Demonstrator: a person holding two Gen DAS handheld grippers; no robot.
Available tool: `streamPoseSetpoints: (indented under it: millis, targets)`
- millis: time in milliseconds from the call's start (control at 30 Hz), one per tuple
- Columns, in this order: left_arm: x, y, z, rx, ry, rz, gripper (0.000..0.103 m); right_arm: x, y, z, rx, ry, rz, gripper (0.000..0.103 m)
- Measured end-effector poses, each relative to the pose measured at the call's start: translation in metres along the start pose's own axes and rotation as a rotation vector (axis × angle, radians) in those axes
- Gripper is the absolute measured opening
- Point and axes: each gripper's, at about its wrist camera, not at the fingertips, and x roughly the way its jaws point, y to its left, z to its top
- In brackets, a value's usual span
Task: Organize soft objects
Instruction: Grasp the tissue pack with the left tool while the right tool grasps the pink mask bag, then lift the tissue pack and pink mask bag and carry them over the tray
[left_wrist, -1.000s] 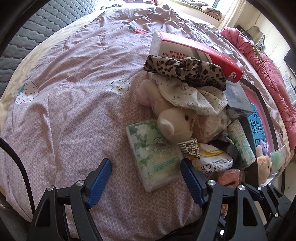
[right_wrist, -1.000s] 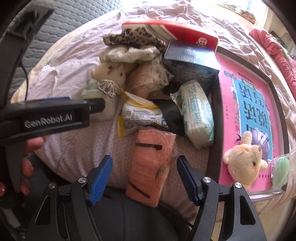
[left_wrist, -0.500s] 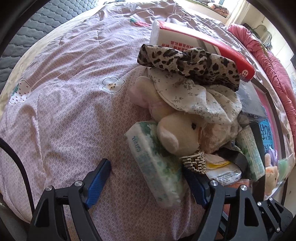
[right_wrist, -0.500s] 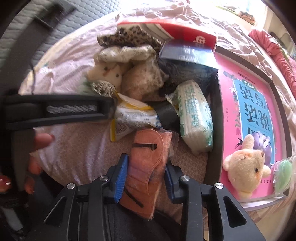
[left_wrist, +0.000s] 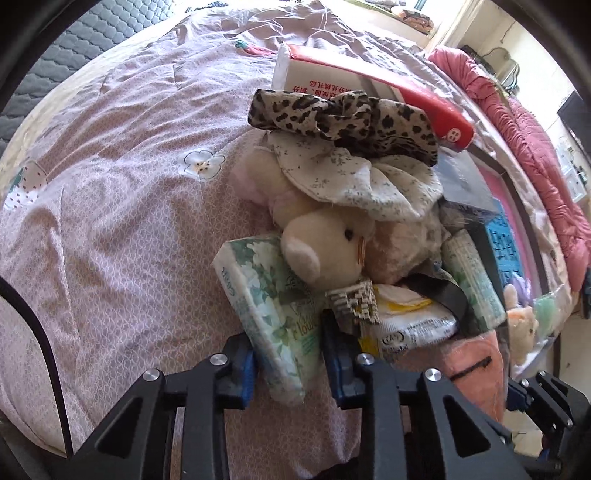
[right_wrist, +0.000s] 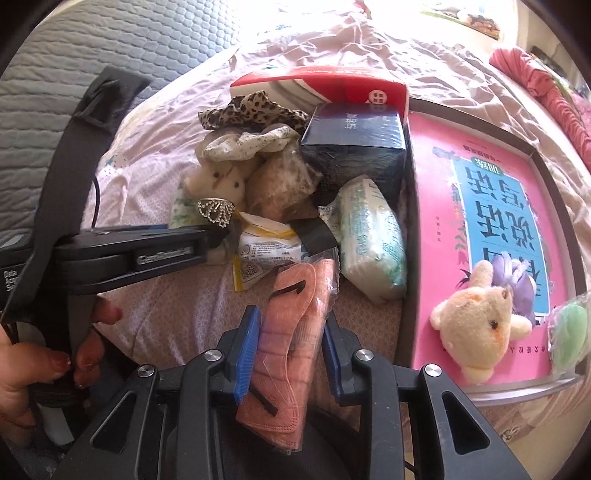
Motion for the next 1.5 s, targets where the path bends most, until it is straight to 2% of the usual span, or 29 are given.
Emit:
streamPoseSetpoints:
  millis: [200, 400, 633, 900, 1000, 1067, 1133, 1300, 1433, 1500]
  targets:
    - [-0.021, 0.010, -0.020, 0.002, 0.009, -0.078, 0.027, -0.017, -0.006, -0.007, 0.024, -0.047, 0.024, 0.033]
    - [-0.047, 0.003, -0.027, 0.029, -0.039, -0.063, 0.027, -0.033, -0.010, -0.007, 0.041, -0.105, 0.057, 0.033]
    - [-0.071, -0.021, -0.022, 0.078, -0.106, -0.050, 0.026, -0.047, -0.009, -0.003, 0.047, -0.166, 0.047, 0.031]
    - [-0.067, -0.012, -0.025, 0.058, -0.084, -0.061, 0.026, -0.024, -0.010, -0.008, 0.005, -0.058, 0.048, 0.032]
    - [-0.068, -0.013, -0.025, 0.062, -0.091, -0.066, 0.026, -0.017, -0.007, -0.007, -0.008, -0.028, 0.049, 0.038]
    - [-0.069, -0.013, -0.025, 0.065, -0.092, -0.071, 0.026, -0.012, -0.003, -0.006, -0.034, -0.010, 0.025, 0.048]
    - [-0.070, -0.014, -0.025, 0.067, -0.091, -0.071, 0.026, -0.005, 0.002, -0.005, -0.067, 0.013, -0.004, 0.054]
    - [-0.071, -0.015, -0.025, 0.070, -0.092, -0.071, 0.026, 0.017, 0.015, -0.006, -0.154, 0.075, -0.095, 0.054]
    - [-0.073, -0.016, -0.026, 0.073, -0.094, -0.068, 0.026, 0.025, 0.015, -0.008, -0.160, 0.066, -0.101, 0.054]
    - [-0.076, -0.016, -0.026, 0.074, -0.099, -0.066, 0.026, 0.020, 0.011, -0.009, -0.142, 0.037, -0.078, 0.041]
